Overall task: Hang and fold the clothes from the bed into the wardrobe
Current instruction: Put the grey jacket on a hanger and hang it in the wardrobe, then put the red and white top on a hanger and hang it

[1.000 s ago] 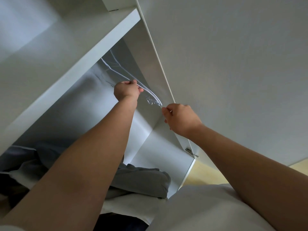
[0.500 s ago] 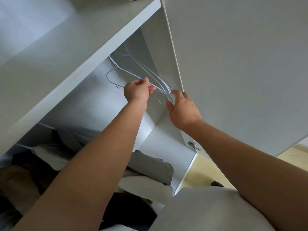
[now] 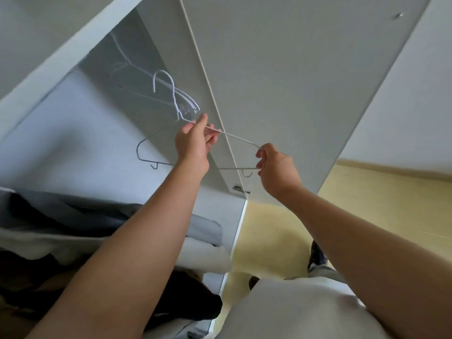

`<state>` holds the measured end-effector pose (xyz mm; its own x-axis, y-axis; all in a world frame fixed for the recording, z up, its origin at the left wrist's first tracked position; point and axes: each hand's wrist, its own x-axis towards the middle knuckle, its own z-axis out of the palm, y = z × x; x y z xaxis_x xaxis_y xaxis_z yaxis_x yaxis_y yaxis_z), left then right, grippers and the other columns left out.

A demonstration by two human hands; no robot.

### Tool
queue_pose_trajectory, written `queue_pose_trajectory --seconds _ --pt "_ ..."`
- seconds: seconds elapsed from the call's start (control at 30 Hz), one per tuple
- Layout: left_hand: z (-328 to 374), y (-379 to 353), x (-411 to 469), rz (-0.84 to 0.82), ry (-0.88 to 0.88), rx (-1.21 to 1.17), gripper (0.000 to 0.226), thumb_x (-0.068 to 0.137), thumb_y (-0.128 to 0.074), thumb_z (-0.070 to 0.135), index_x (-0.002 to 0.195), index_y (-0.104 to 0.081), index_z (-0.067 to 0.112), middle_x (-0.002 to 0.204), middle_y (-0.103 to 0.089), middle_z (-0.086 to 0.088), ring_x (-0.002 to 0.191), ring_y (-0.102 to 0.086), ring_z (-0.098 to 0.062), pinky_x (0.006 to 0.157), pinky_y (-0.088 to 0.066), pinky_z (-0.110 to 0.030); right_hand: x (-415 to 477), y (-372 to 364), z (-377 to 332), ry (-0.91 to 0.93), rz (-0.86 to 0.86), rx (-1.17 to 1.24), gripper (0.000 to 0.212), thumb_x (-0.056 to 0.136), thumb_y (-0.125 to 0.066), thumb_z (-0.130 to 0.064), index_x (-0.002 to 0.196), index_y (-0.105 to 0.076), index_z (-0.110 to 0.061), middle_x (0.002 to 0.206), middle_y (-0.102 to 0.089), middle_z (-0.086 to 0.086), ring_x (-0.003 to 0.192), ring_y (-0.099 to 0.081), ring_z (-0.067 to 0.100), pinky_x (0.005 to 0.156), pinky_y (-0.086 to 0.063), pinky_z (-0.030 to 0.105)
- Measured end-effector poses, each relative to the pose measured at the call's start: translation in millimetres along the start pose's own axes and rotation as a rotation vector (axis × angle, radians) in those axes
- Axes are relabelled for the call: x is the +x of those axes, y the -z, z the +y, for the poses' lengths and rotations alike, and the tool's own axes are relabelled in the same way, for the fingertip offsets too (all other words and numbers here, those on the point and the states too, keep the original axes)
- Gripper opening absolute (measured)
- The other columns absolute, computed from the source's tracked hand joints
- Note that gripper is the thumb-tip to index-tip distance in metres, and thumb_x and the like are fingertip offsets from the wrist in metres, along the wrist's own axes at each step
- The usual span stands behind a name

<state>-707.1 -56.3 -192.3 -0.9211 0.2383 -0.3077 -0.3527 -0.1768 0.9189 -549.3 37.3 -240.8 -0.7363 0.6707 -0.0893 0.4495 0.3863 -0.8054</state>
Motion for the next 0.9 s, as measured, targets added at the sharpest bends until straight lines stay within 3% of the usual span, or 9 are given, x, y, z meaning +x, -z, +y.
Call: queue_pose_trajectory --seconds 0.07,0.2,0.37,0.53,0.63,0.67,0.73,0.8,0.9 --pt "-10 -6 -8 0.006 0.051 -0.028 0.025 0.103 -0.056 0.034 0.108 -0.059 0.010 0.089 -0.073 -0.010 0.075 -0.072 -0.021 0.068 -0.059 -0.027 -15 13 17 -0.040 0.041 -0.028 0.029 0.097 -0.037 0.000 0.112 -0.057 -0.014 0.095 -0.067 0.012 0.087 -0.064 0.032 0.076 -0.057 0.045" --pt "-33 -28 -35 0.031 0.213 -0.066 0.035 0.108 -0.034 0.041 0.095 -0.052 0.014 0.094 -0.071 -0.013 0.074 -0.070 -0.022 0.067 -0.057 -0.027 -45 41 55 -0.124 0.088 -0.064 0.038 0.090 -0.036 0.004 0.118 -0.054 -0.014 0.104 -0.066 0.014 0.091 -0.061 0.033 0.076 -0.052 0.038" --pt "-62 -65 -86 -0.049 0.355 -0.068 0.063 0.108 -0.021 0.052 0.090 -0.061 0.007 0.094 -0.067 -0.009 0.084 -0.067 -0.020 0.071 -0.055 -0.025 -82 92 113 -0.246 0.185 -0.071 0.042 0.086 -0.037 0.005 0.119 -0.053 -0.016 0.108 -0.066 0.012 0.094 -0.060 0.032 0.072 -0.040 0.031" --pt "-108 -126 -159 -0.155 0.487 -0.025 0.039 0.109 -0.037 0.033 0.085 -0.057 0.011 0.085 -0.065 -0.007 0.064 -0.071 -0.021 0.049 -0.056 -0.021 -147 170 185 -0.313 0.248 -0.066 0.041 0.083 -0.037 0.005 0.116 -0.053 -0.014 0.110 -0.065 0.015 0.085 -0.053 0.029 0.067 -0.036 0.031" --pt "-154 -179 -234 -0.252 0.565 0.037 0.020 0.109 -0.040 0.026 0.094 -0.050 0.016 0.083 -0.069 -0.010 0.053 -0.072 -0.024 0.047 -0.056 -0.023 -201 238 242 -0.445 0.296 -0.108 0.023 0.093 -0.038 -0.005 0.112 -0.049 -0.012 0.108 -0.065 0.020 0.082 -0.051 0.032 0.068 -0.039 0.034" --pt "-171 -196 -261 -0.292 0.589 0.073 0.016 0.109 -0.040 0.024 0.099 -0.051 0.017 0.078 -0.071 -0.010 0.053 -0.072 -0.025 0.047 -0.057 -0.024 -220 259 260 -0.517 0.297 -0.144 0.018 0.098 -0.040 -0.015 0.114 -0.047 -0.012 0.111 -0.064 0.022 0.088 -0.054 0.035 0.071 -0.043 0.037" --pt "-206 -229 -315 -0.375 0.629 0.148 0.017 0.109 -0.040 0.021 0.101 -0.054 0.017 0.065 -0.072 -0.010 0.054 -0.073 -0.025 0.047 -0.057 -0.023 -255 297 293 -0.644 0.257 -0.271 0.034 0.101 -0.043 -0.035 0.127 -0.046 -0.013 0.123 -0.058 0.020 0.111 -0.053 0.039 0.090 -0.046 0.043" --pt "-233 -257 -364 -0.463 0.669 0.207 0.023 0.109 -0.042 0.020 0.092 -0.057 0.013 0.061 -0.071 -0.010 0.054 -0.073 -0.024 0.047 -0.056 -0.022 -284 325 315 -0.678 0.274 -0.370 0.043 0.100 -0.045 -0.042 0.135 -0.046 -0.018 0.132 -0.053 0.015 0.126 -0.045 0.036 0.105 -0.038 0.050" --pt "-268 -302 -439 -0.607 0.716 0.303 0.029 0.107 -0.046 0.021 0.085 -0.058 0.007 0.064 -0.073 -0.011 0.057 -0.074 -0.022 0.049 -0.057 -0.021 -328 368 344 -0.661 0.361 -0.374 0.040 0.100 -0.043 -0.044 0.134 -0.048 -0.025 0.136 -0.053 0.005 0.131 -0.040 0.031 0.112 -0.025 0.064"
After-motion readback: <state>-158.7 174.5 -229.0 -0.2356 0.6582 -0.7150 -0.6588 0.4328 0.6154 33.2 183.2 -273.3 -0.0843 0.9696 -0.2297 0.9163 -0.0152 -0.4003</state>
